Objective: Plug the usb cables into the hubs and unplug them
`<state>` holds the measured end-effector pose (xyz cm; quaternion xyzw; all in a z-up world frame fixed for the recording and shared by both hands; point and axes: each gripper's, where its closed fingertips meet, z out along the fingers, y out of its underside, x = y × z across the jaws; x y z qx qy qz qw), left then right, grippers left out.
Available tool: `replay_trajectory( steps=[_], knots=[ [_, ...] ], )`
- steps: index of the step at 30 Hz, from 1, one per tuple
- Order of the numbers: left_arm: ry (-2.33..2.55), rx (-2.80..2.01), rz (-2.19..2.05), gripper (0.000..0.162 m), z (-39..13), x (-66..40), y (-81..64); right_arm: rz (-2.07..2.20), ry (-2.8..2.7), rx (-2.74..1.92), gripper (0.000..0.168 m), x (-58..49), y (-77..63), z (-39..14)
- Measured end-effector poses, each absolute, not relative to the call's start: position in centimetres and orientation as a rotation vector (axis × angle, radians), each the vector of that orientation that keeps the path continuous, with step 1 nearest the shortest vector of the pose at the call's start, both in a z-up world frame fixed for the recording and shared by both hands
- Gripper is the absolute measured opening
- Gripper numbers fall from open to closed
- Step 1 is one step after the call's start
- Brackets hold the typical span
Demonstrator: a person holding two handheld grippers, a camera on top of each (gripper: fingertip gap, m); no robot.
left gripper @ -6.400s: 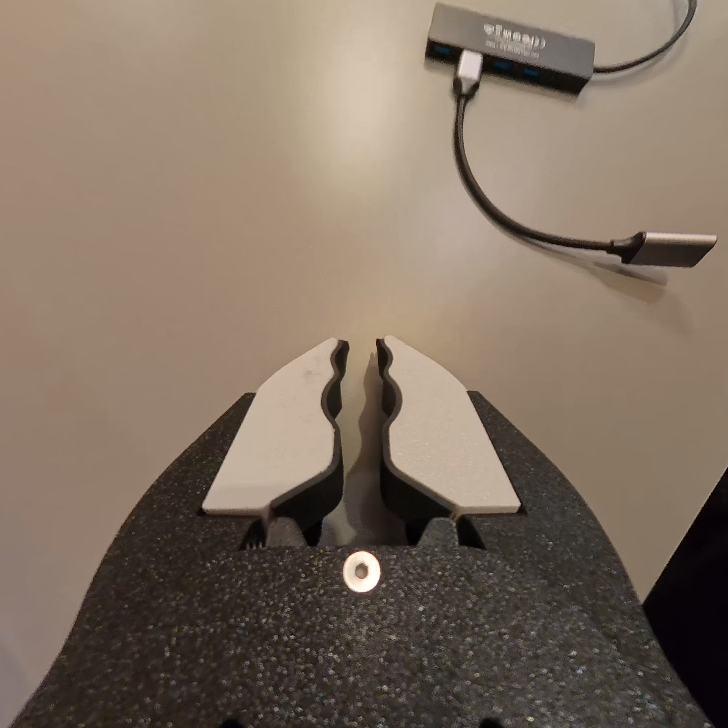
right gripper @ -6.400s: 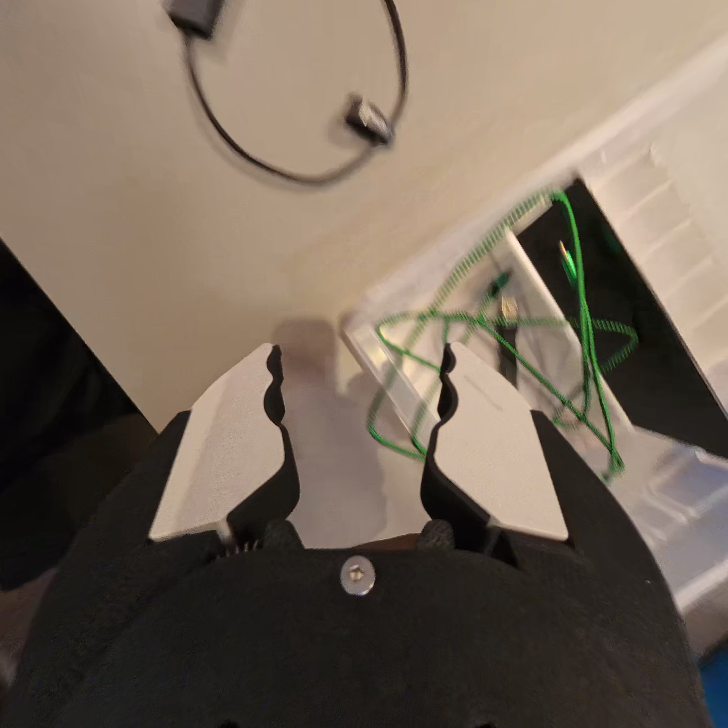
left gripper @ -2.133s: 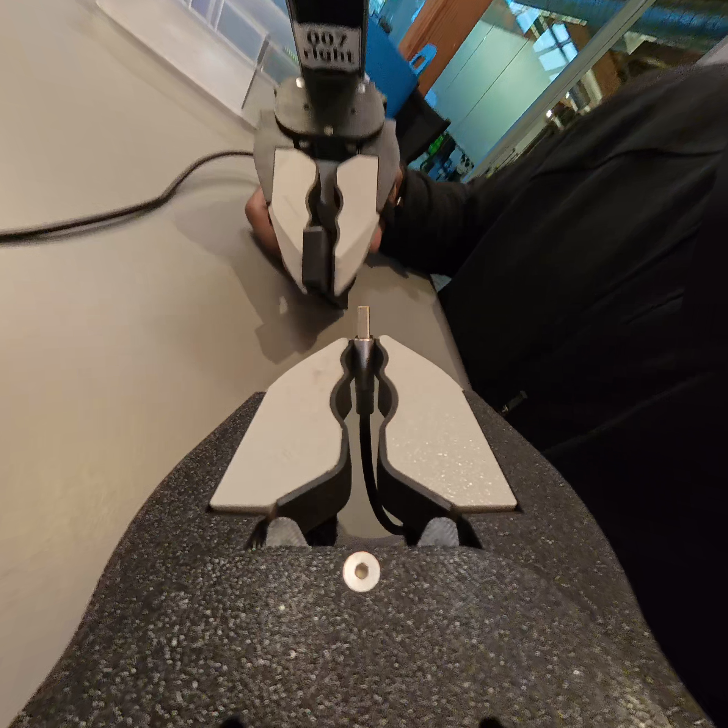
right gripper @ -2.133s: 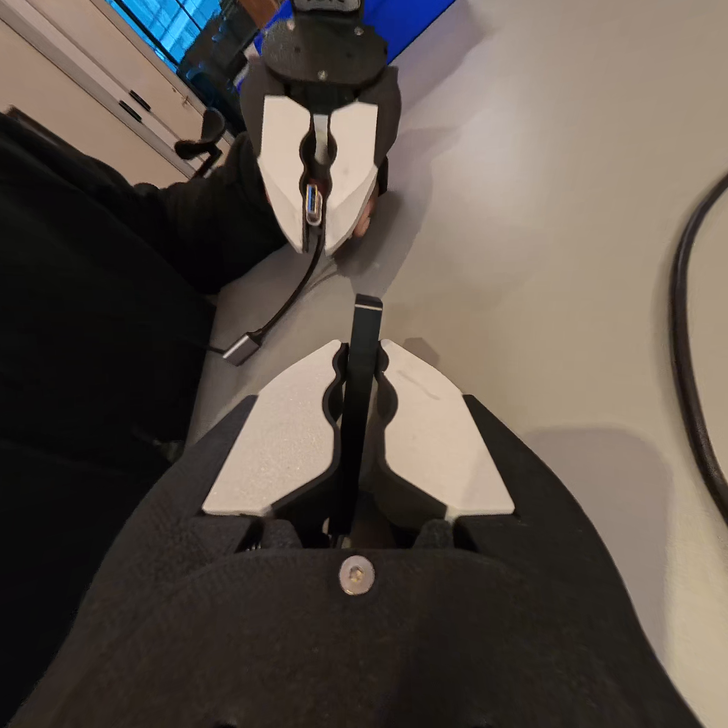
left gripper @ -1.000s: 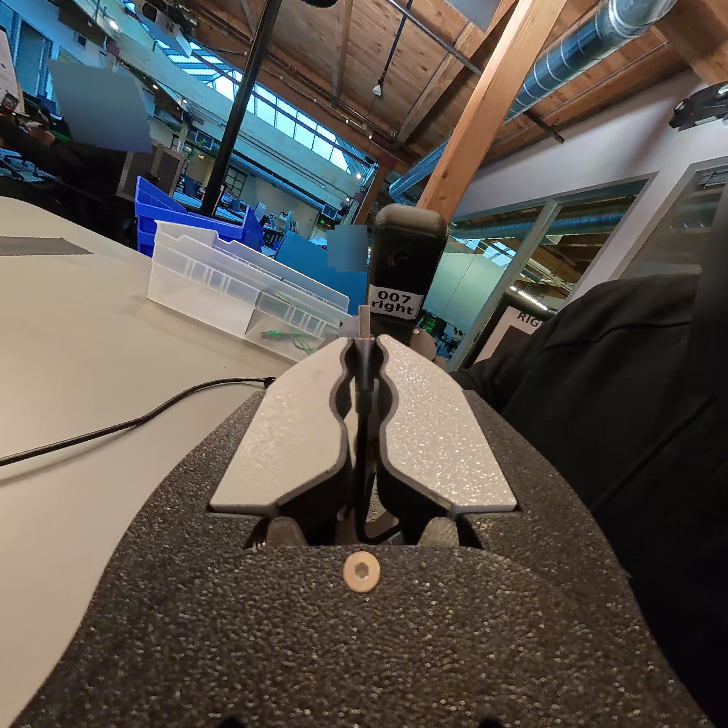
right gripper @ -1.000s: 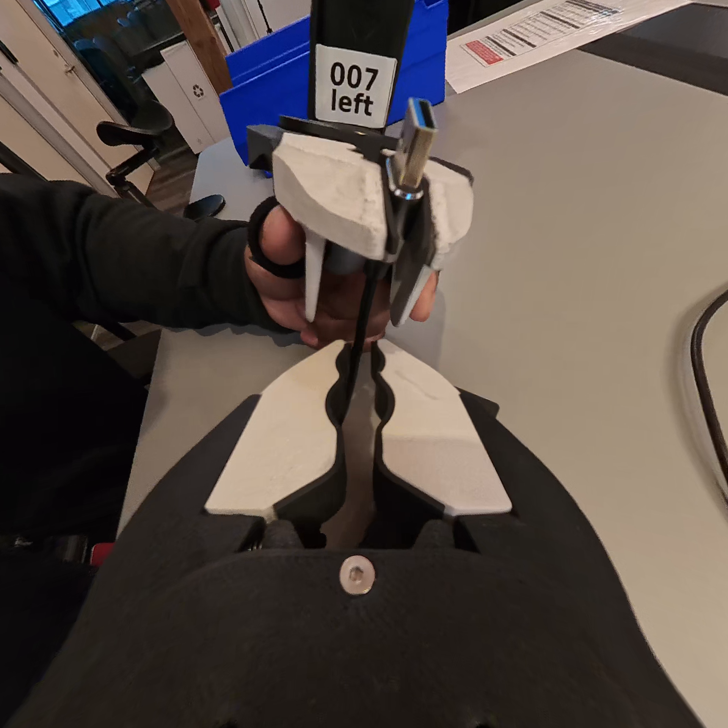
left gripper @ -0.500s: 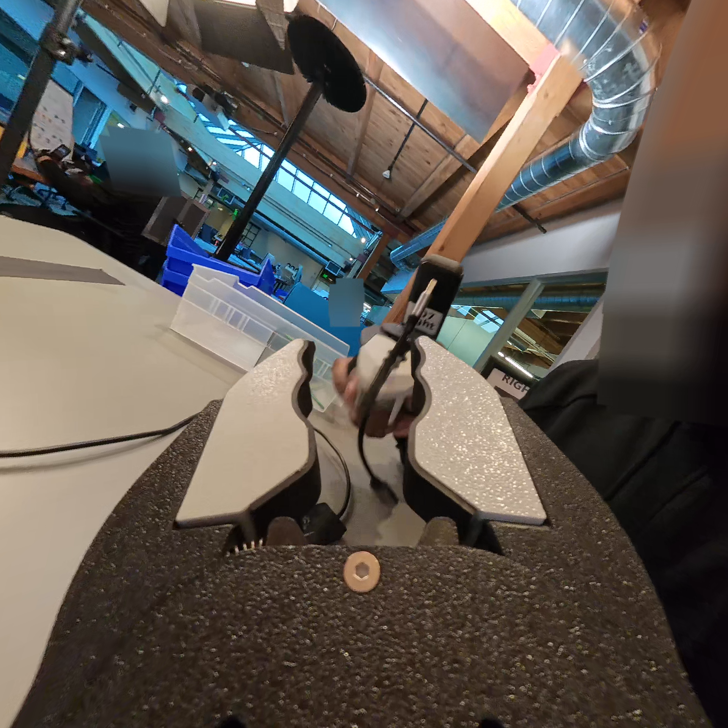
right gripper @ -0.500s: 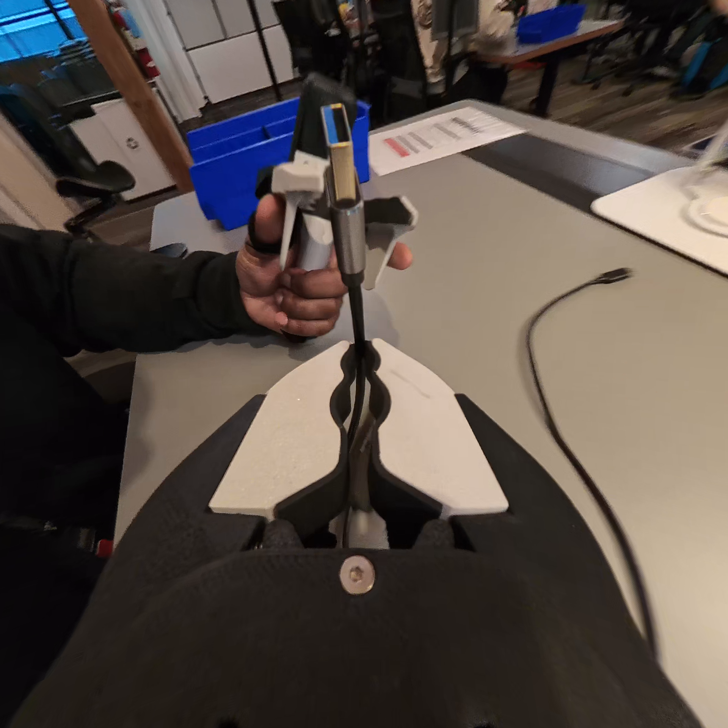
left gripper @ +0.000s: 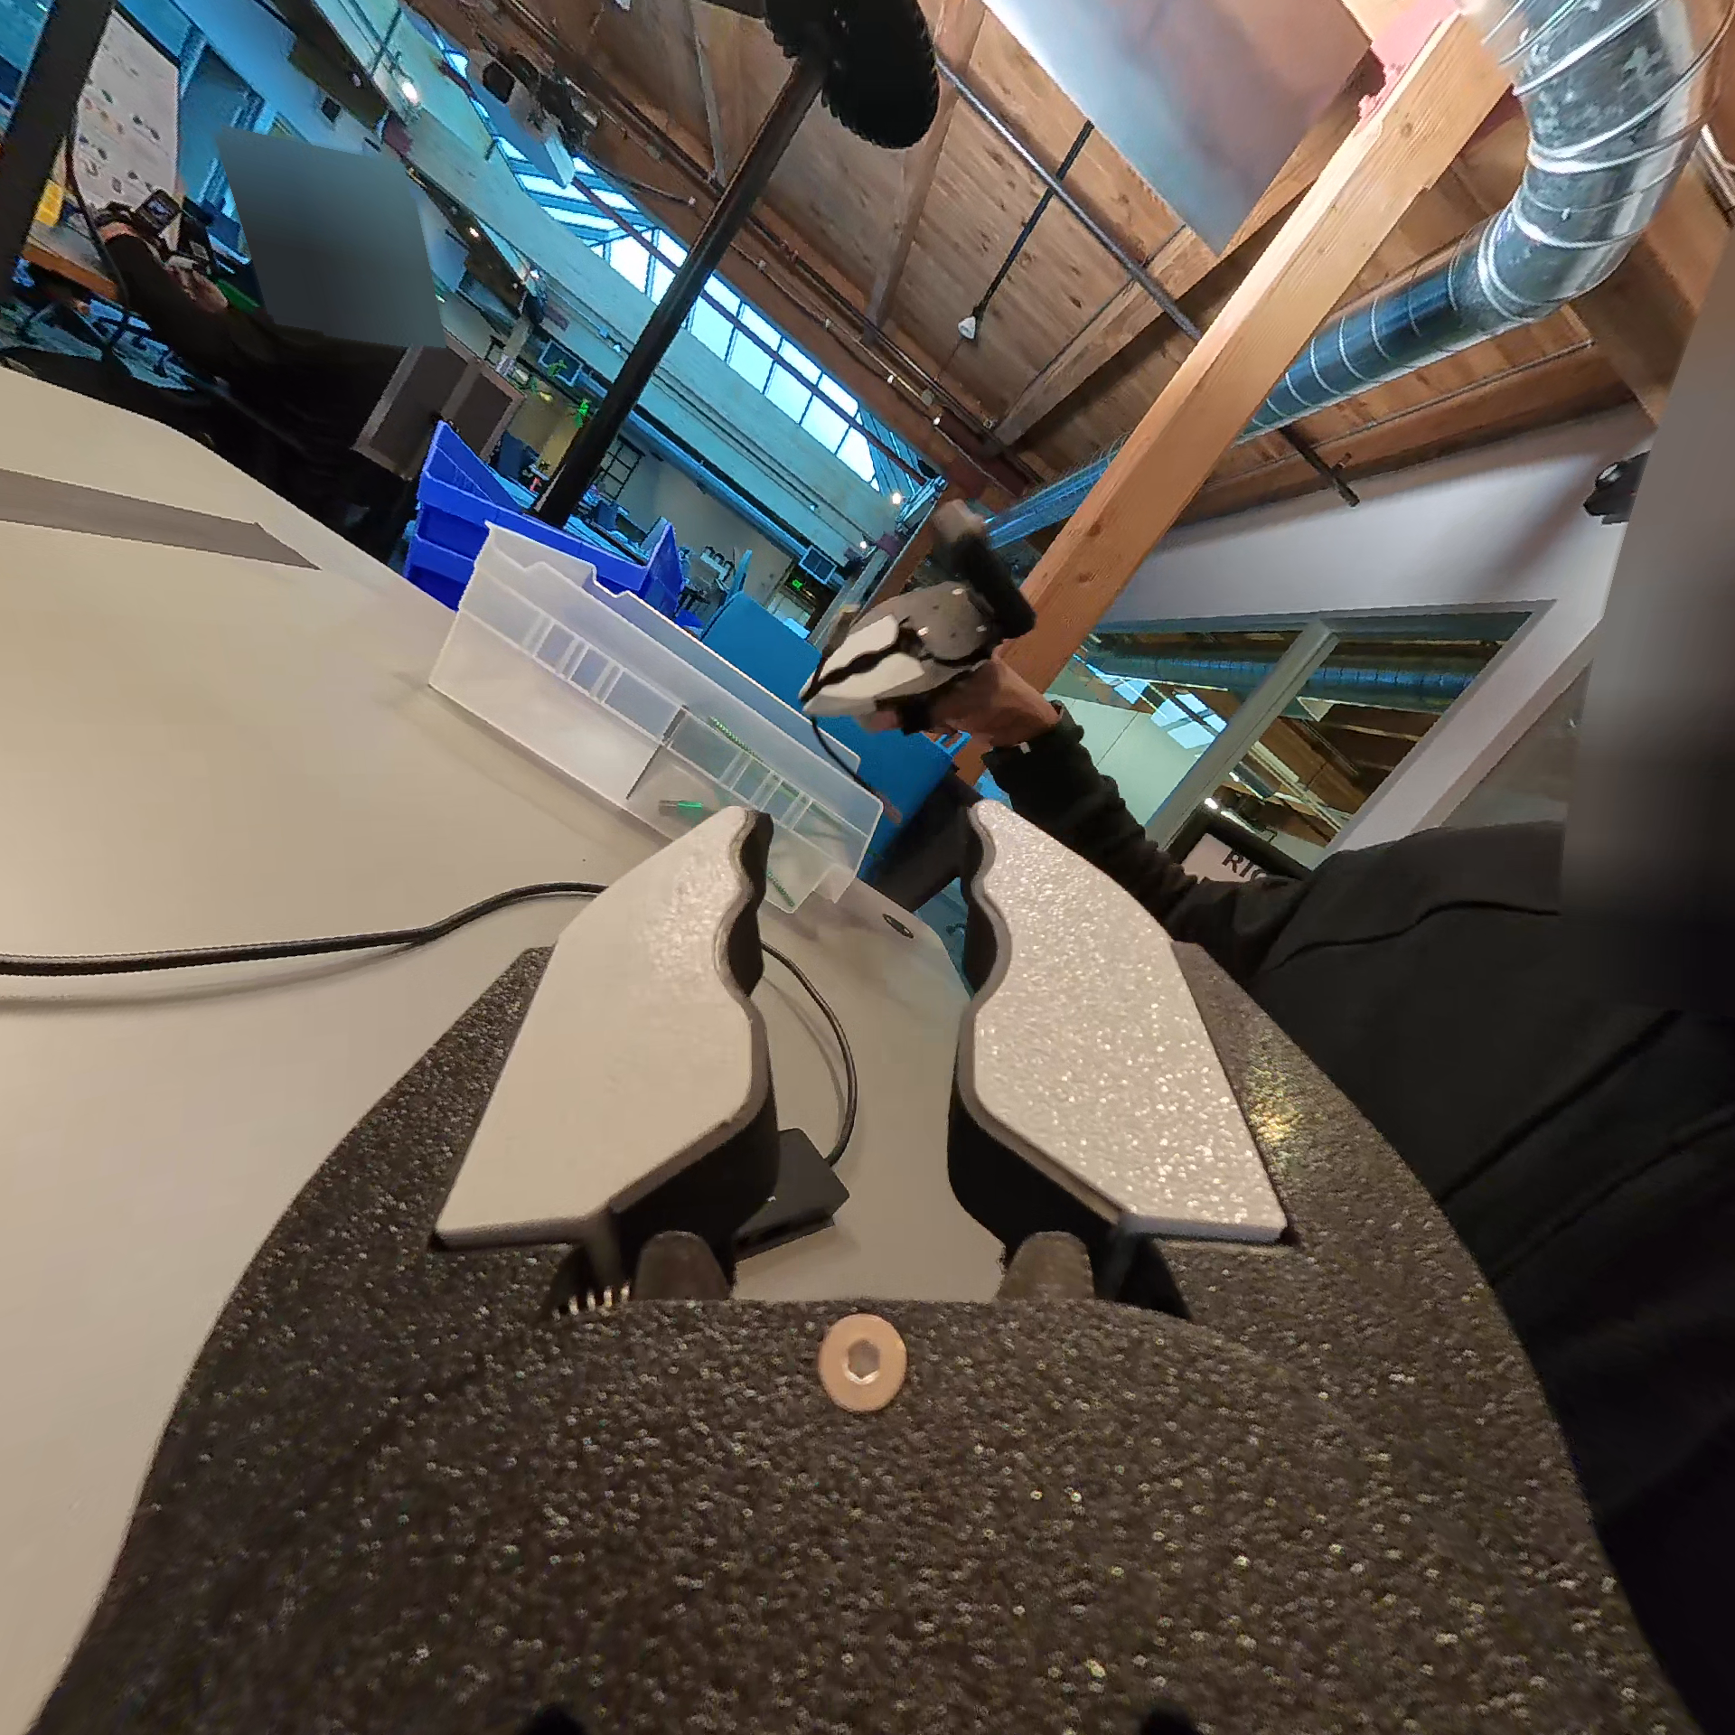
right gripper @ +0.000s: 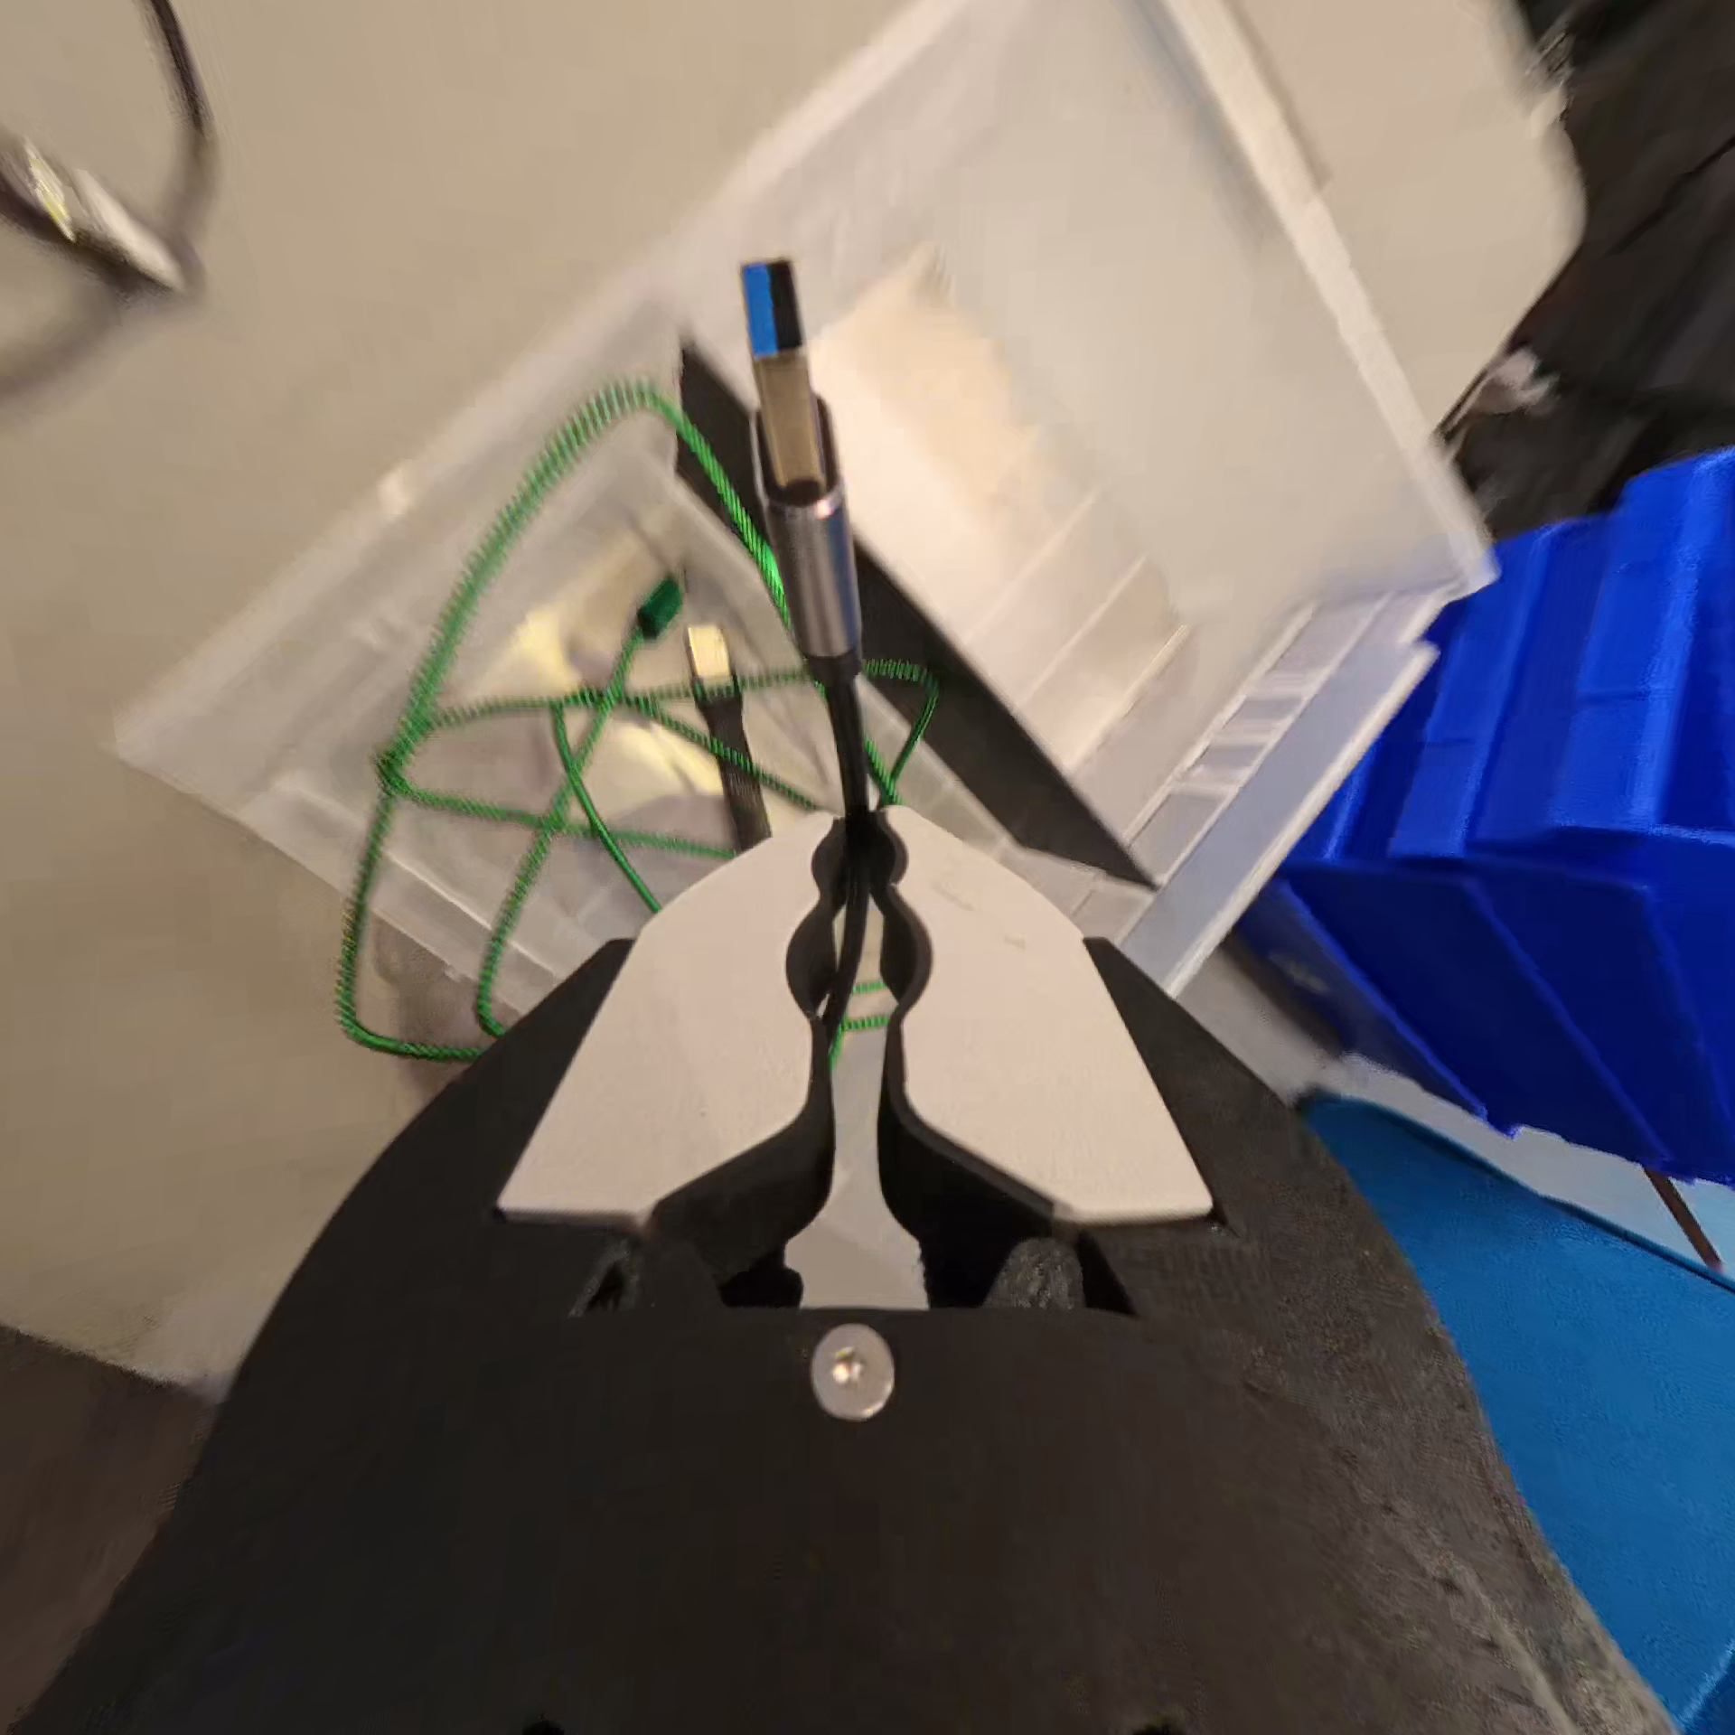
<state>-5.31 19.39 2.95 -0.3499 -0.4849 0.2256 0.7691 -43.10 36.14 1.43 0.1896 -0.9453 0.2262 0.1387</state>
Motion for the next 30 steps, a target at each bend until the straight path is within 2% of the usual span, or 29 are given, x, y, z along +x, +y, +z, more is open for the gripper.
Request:
replay_trajectory(
  steps=[4, 6, 7, 8, 12, 18, 21, 30],
  knots=[
    [-1.058, -0.774, 0.522, 0.039, 3.1, -5.1, 19.2, 0.334, -2.818, 0.675, 0.004, -43.8, 37.4, -4.1],
    [-1.061, -0.773, 0.531, 0.039, 3.2, -5.0, 19.0, 0.307, -2.761, 0.695, 0.004, -44.6, 37.1, -4.8],
    [-1.063, -0.773, 0.534, 0.039, 3.2, -4.9, 18.9, 0.319, -2.759, 0.699, 0.01, -44.5, 37.0, -4.7],
    [-1.066, -0.773, 0.536, 0.039, 3.1, -4.9, 18.8, 0.349, -2.768, 0.693, 0.018, -44.2, 36.7, -4.4],
    [-1.103, -0.783, 0.546, 0.039, 2.7, -5.1, 18.5, 0.474, -2.724, 0.629, 0.029, -43.6, 35.8, -1.7],
    [-1.177, -0.825, 0.568, 0.04, 1.9, -5.4, 18.0, 0.622, -2.601, 0.493, 0.027, -42.3, 35.2, 3.5],
    [-1.183, -0.819, 0.563, 0.04, 2.0, -5.3, 17.9, 0.709, -2.682, 0.455, 0.029, -41.2, 34.9, 4.0],
    [-1.218, -0.84, 0.547, 0.04, 1.3, -5.5, 17.9, 0.935, -2.762, 0.728, 0.03, -28.5, 32.4, 3.8]
  ],
)
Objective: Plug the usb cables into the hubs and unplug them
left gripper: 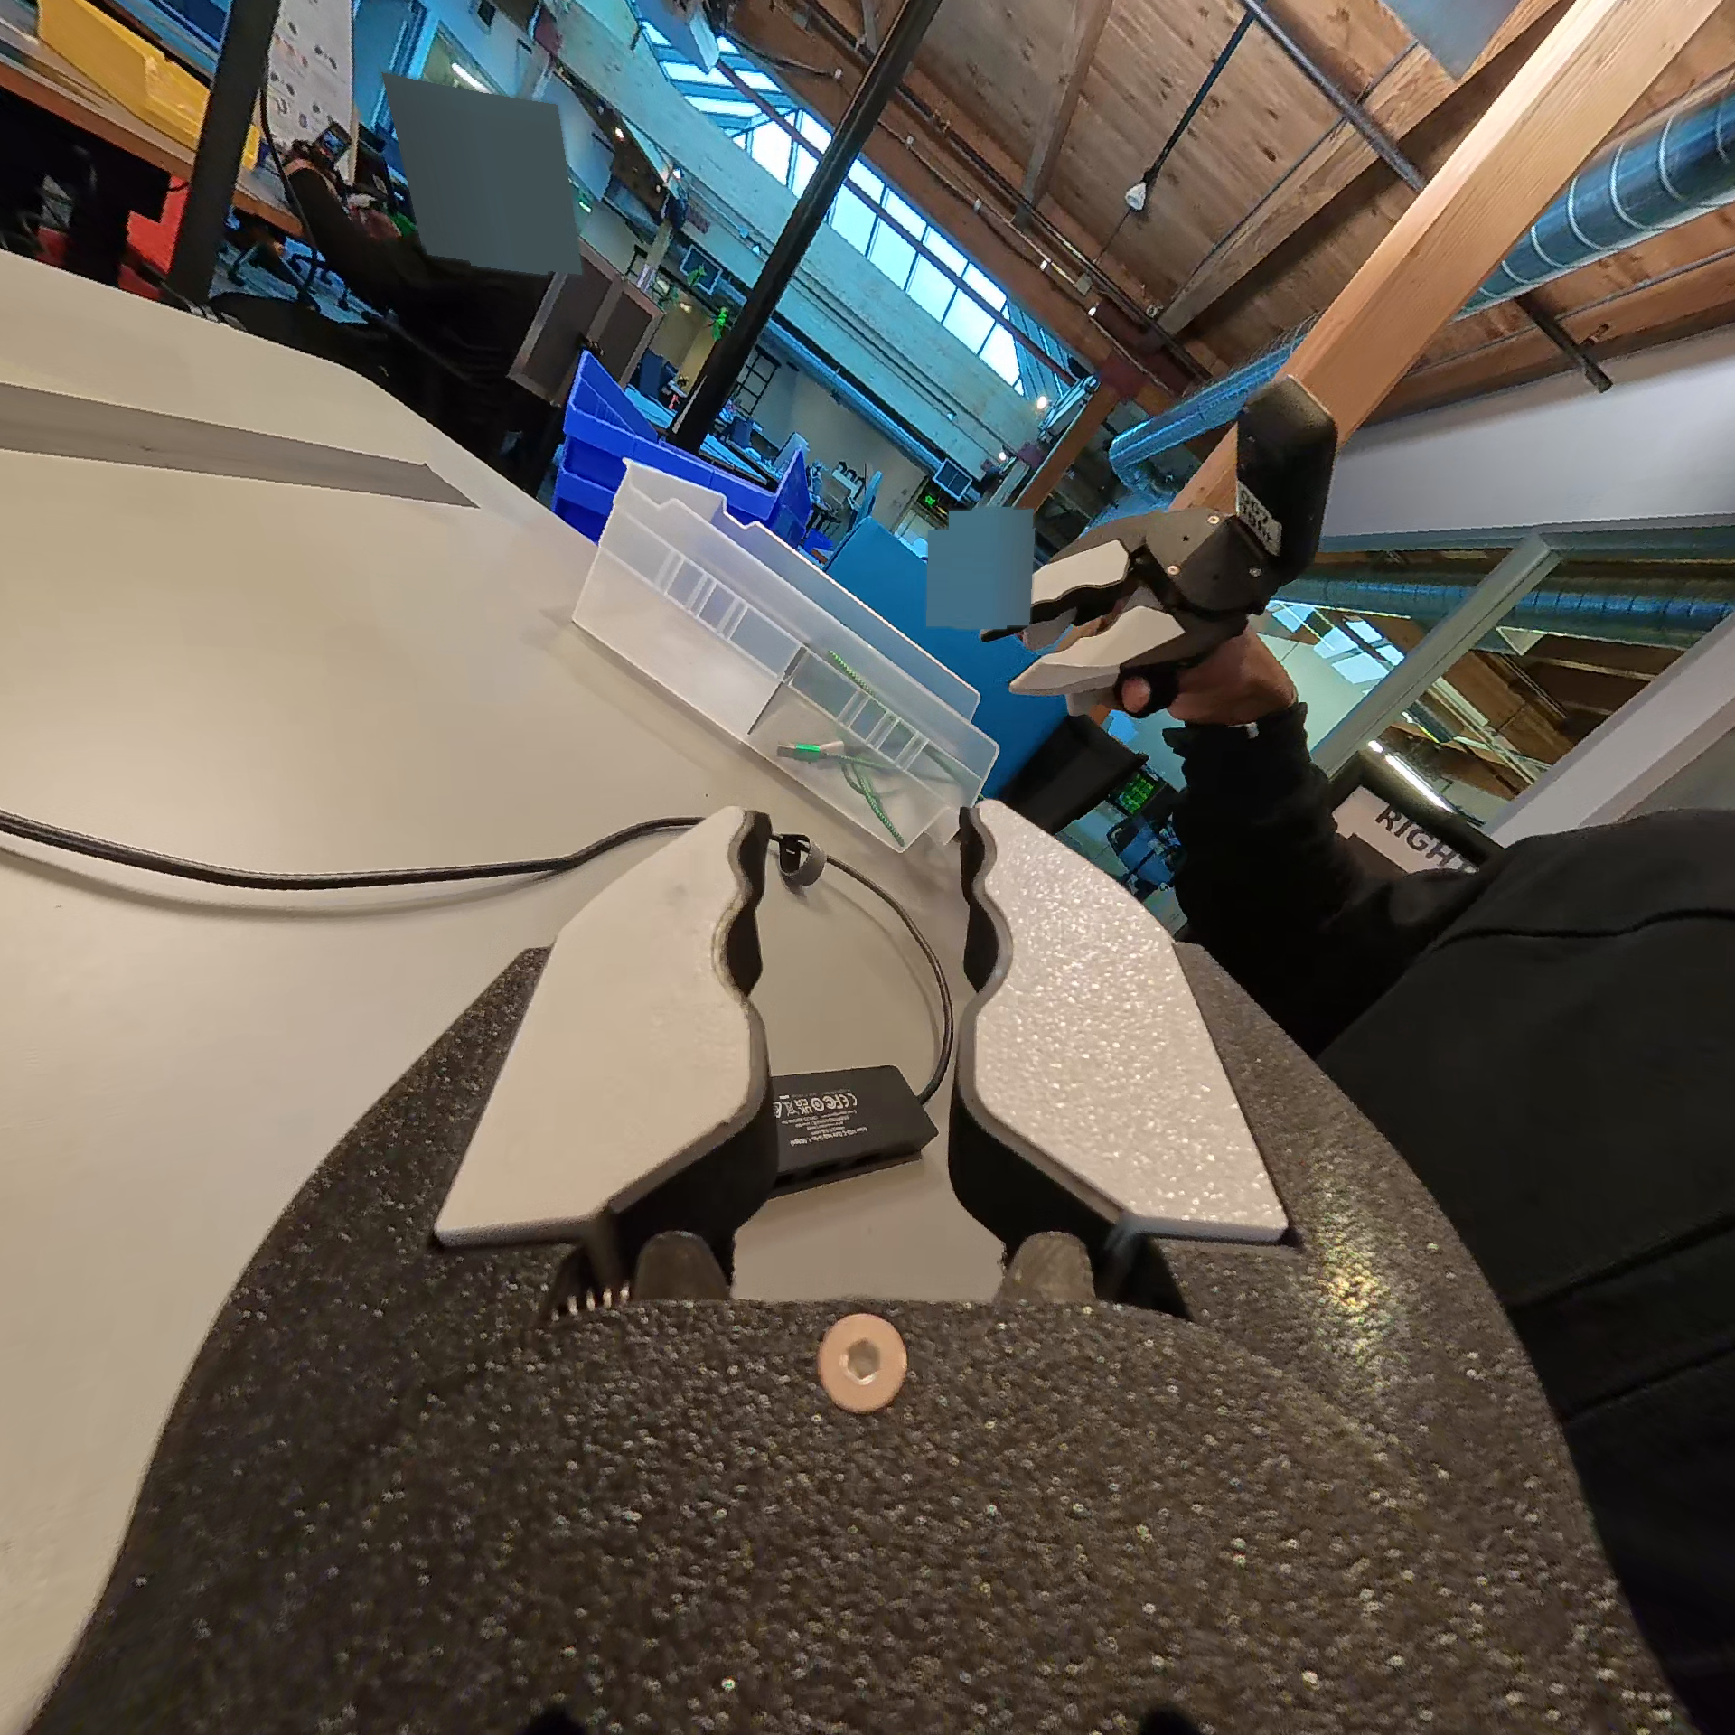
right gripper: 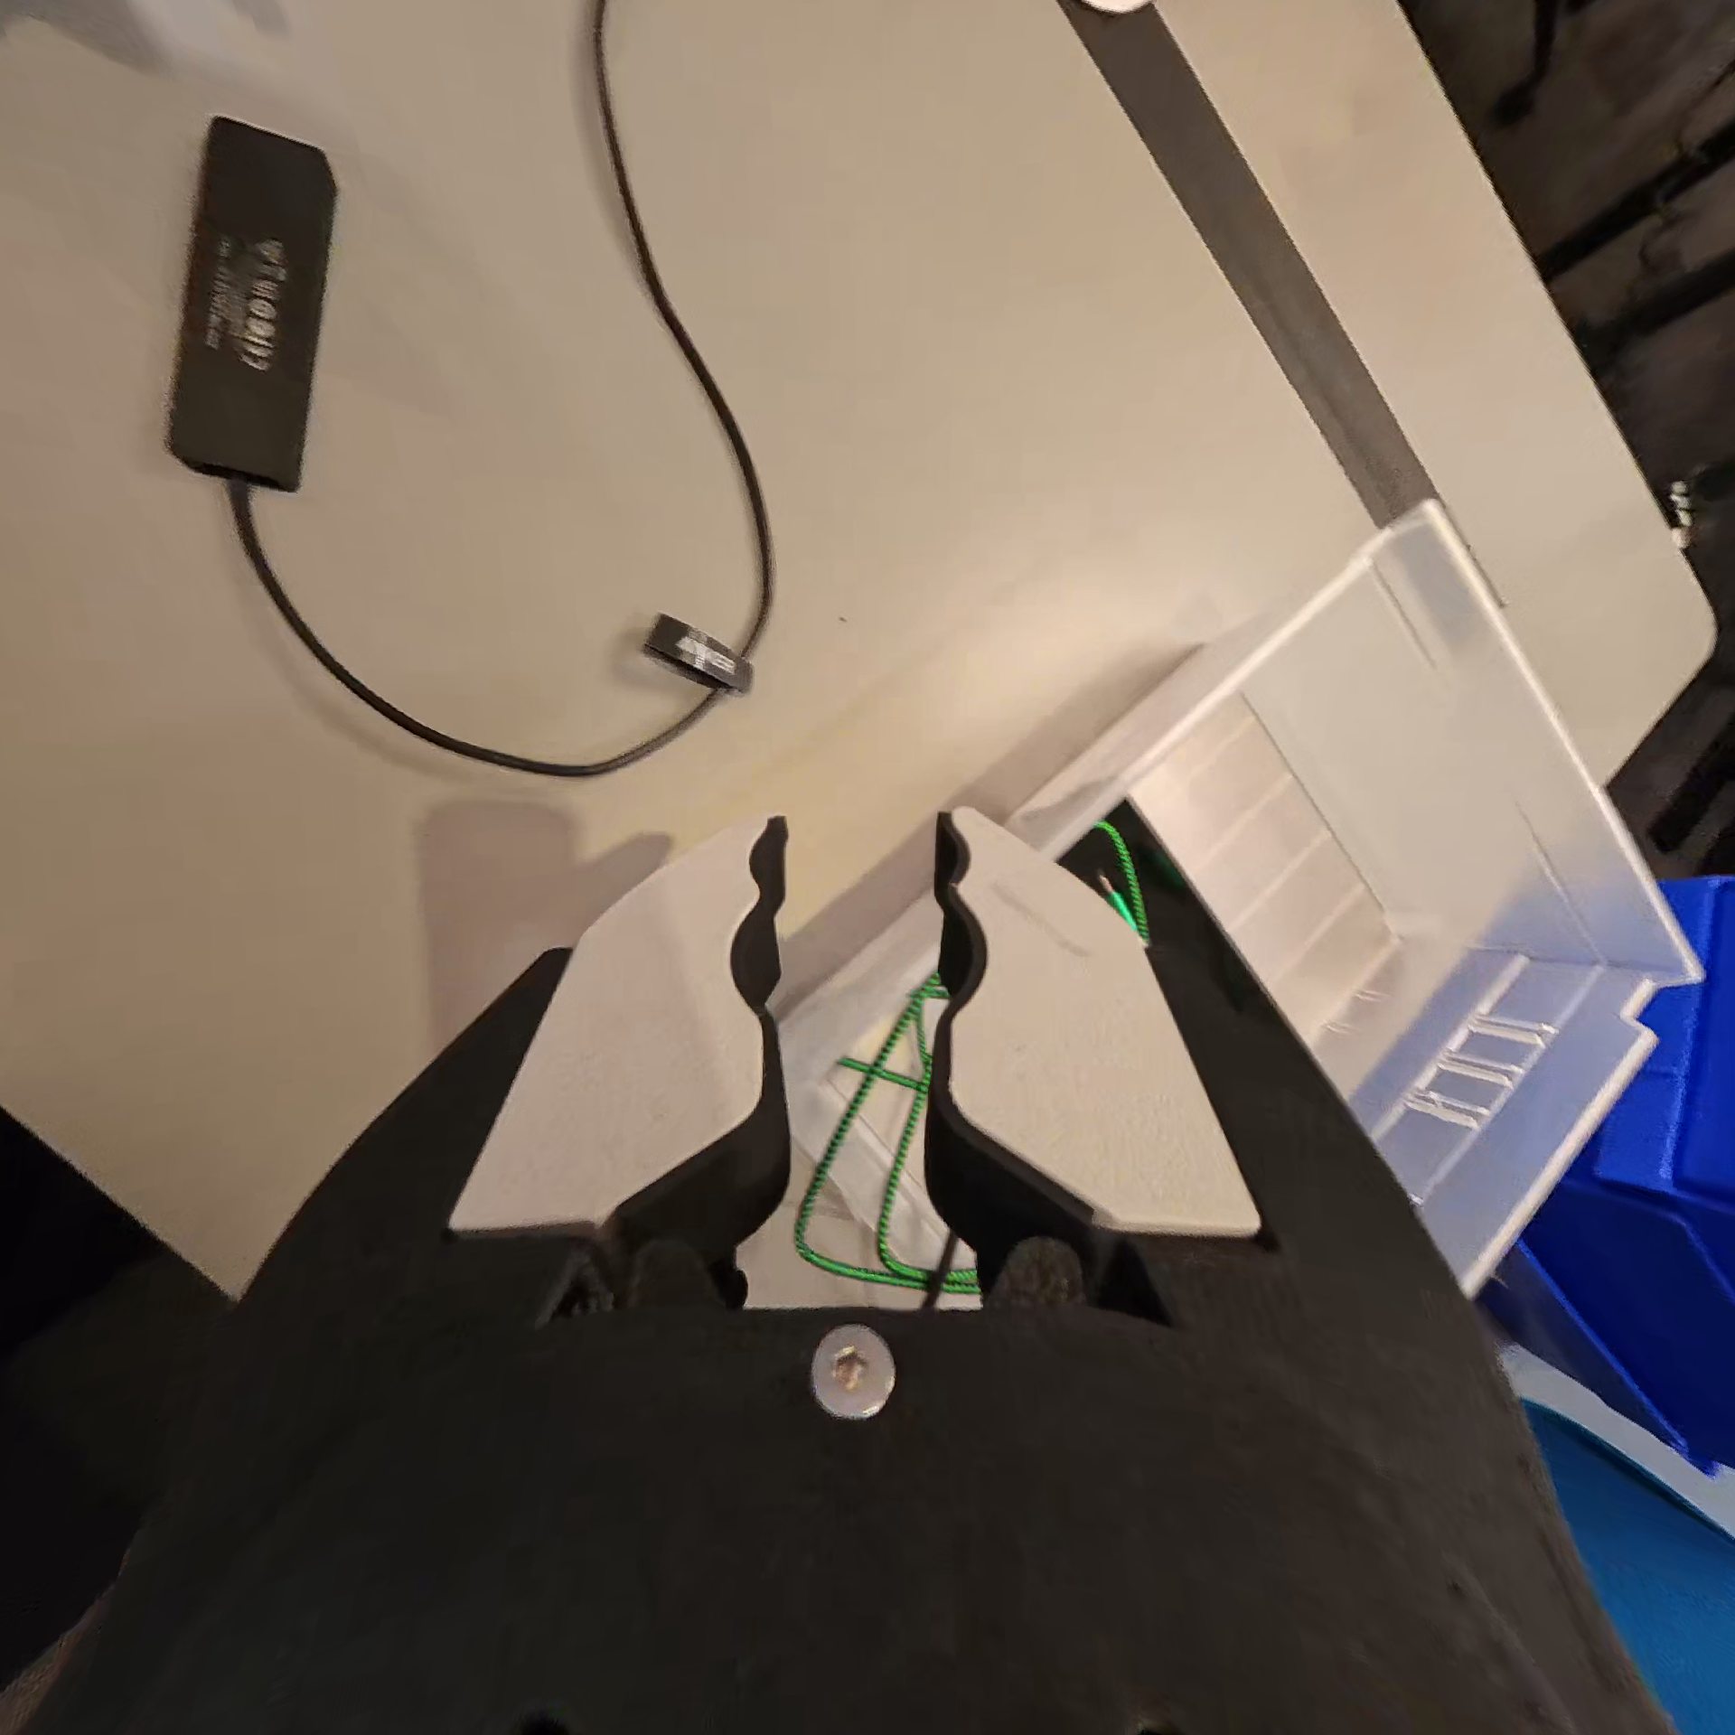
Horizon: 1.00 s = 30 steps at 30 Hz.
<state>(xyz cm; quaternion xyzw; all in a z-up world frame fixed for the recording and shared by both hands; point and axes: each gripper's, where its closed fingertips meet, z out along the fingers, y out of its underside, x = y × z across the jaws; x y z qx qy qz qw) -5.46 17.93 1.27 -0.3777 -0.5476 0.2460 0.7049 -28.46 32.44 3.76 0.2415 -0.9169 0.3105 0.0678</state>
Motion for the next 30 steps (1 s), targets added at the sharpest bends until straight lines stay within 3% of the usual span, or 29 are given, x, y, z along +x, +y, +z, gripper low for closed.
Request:
replay_trajectory(
  steps=[6, 12, 16, 18, 19, 21, 28, 30],
  knots=[
    [-1.224, -0.867, 0.524, 0.04, 1.1, -5.6, 18.6, 0.809, -2.727, 0.419, 0.029, -34.2, 36.8, 3.6],
    [-1.223, -0.874, 0.51, 0.04, 0.9, -5.7, 18.9, 0.506, -2.95, 0.054, 0.033, -39.3, 47.0, -4.3],
    [-1.225, -0.868, 0.488, 0.04, 0.6, -6.0, 19.1, 0.526, -3.006, 0.006, 0.036, -40.0, 48.4, -7.6],
    [-1.226, -0.87, 0.492, 0.04, 0.6, -6.0, 19.1, 0.521, -2.975, 0.026, 0.027, -40.4, 48.0, -8.3],
    [-1.227, -0.869, 0.496, 0.04, 0.6, -6.0, 19.1, 0.519, -2.929, 0.034, 0.013, -40.9, 47.8, -8.2],
    [-1.231, -0.863, 0.499, 0.04, 0.6, -5.9, 19.0, 0.529, -2.904, 0.062, 0.0, -41.1, 47.2, -7.6],
    [-1.23, -0.878, 0.479, 0.04, 0.4, -6.0, 19.2, 0.47, -2.848, 0.172, 0.002, -41.7, 47.3, -6.8],
    [-1.236, -0.889, 0.476, 0.04, 0.3, -6.1, 19.4, 0.486, -2.896, 0.191, 0.018, -41.0, 47.7, -7.2]
  ],
)
